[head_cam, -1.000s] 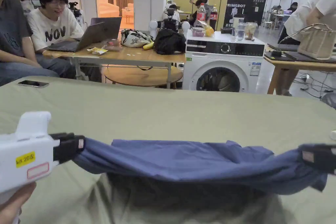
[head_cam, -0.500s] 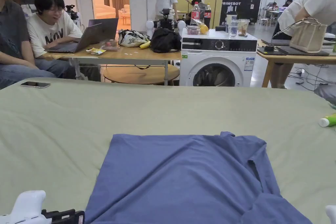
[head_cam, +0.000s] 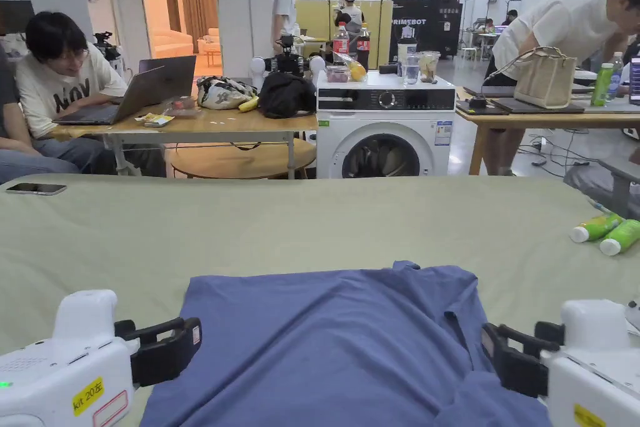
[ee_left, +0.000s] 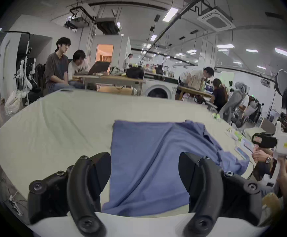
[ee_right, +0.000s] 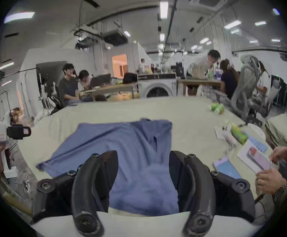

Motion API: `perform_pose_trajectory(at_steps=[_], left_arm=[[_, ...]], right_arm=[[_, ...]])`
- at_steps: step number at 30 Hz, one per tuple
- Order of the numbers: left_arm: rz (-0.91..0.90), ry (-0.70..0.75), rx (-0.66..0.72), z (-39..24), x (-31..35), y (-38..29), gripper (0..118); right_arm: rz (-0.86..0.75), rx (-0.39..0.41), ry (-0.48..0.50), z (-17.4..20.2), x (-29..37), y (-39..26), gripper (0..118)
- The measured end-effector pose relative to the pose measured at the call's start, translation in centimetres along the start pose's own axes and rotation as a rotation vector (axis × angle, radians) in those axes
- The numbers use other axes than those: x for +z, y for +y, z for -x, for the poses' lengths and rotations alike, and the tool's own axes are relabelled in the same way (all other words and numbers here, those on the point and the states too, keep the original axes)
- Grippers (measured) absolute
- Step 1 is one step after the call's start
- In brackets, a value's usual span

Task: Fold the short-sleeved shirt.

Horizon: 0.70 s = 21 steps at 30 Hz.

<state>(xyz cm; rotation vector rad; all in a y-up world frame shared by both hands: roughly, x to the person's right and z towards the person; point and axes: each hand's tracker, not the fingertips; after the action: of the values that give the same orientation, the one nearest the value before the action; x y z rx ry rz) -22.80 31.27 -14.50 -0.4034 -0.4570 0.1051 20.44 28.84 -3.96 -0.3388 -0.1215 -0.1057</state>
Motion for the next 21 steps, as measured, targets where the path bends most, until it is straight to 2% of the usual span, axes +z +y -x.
perform_pose_trajectory(at_steps=[2, 3, 4, 5, 6, 7, 9, 15, 21], left_arm=[[-0.016, -0.044, -0.056, -0.8, -0.3, -0.1, 79], [-0.018, -0.022, -0.080, -1.3, -0.4, -0.1, 69], [-0.011, -0.013, -0.106, -1.8, -0.7, -0.2, 53], [0.001, -0.016, -0.120, -2.3, -0.9, -0.3, 25], [-0.001, -0.026, -0.116, -2.5, -0.9, -0.5, 8], [-0.001, -0.038, -0.123, -2.6, -0.9, -0.7, 0], [0.002, -0.040, -0.118, -2.9, -1.0, -1.0, 0], [0.009, 0.007, -0.103, -2.2, -1.4, -1.3, 0], [0.040, 0.002, -0.033, 0.6, -0.4, -1.2, 0]], right_arm=[[0.001, 0.013, 0.002, 0.8, -0.7, 0.1, 60], [0.009, 0.023, -0.010, 1.3, -1.1, 0.1, 52], [0.014, 0.035, -0.026, 1.7, -1.6, 0.0, 39], [0.015, 0.042, -0.036, 2.0, -1.8, -0.2, 19], [0.022, 0.050, -0.041, 2.2, -2.0, -0.4, 12], [0.041, 0.053, -0.049, 2.4, -2.3, -0.5, 10], [0.069, 0.059, -0.066, 2.7, -2.9, -0.8, 0], [0.098, 0.050, -0.084, 2.5, -3.5, -1.4, 0], [0.113, 0.043, -0.037, 2.3, -3.4, -1.2, 0]])
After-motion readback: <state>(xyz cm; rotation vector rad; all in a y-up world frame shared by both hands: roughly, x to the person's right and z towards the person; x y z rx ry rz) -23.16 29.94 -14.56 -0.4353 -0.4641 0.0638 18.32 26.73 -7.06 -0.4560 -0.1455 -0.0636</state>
